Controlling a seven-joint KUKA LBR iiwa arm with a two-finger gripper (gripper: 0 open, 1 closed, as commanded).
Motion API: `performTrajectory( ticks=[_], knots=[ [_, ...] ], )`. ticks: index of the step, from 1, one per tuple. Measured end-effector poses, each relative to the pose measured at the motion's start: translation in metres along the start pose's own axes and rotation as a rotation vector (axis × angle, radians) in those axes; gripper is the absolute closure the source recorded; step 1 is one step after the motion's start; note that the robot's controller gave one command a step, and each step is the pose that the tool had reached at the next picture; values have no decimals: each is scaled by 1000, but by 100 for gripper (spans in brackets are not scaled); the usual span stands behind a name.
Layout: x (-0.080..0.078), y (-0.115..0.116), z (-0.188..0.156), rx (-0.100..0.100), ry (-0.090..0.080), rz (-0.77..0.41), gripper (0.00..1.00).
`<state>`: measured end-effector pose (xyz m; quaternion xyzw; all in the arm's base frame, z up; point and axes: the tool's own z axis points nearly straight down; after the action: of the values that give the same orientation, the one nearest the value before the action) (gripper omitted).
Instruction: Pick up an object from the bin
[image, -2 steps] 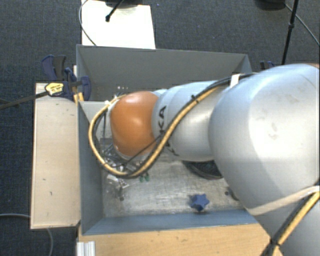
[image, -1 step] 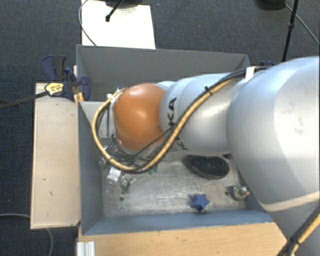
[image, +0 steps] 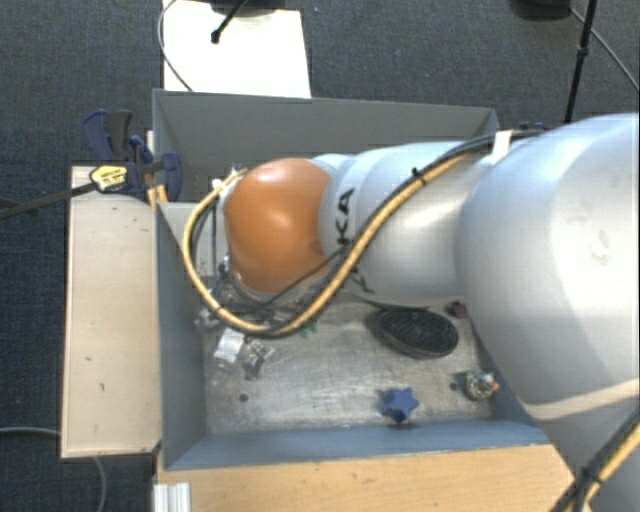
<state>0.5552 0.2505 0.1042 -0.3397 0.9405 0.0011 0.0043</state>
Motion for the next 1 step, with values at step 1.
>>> performTrajectory(
  ticks=[1],
  knots=[
    [-4,-3,33,2,9,-195,0]
  ],
)
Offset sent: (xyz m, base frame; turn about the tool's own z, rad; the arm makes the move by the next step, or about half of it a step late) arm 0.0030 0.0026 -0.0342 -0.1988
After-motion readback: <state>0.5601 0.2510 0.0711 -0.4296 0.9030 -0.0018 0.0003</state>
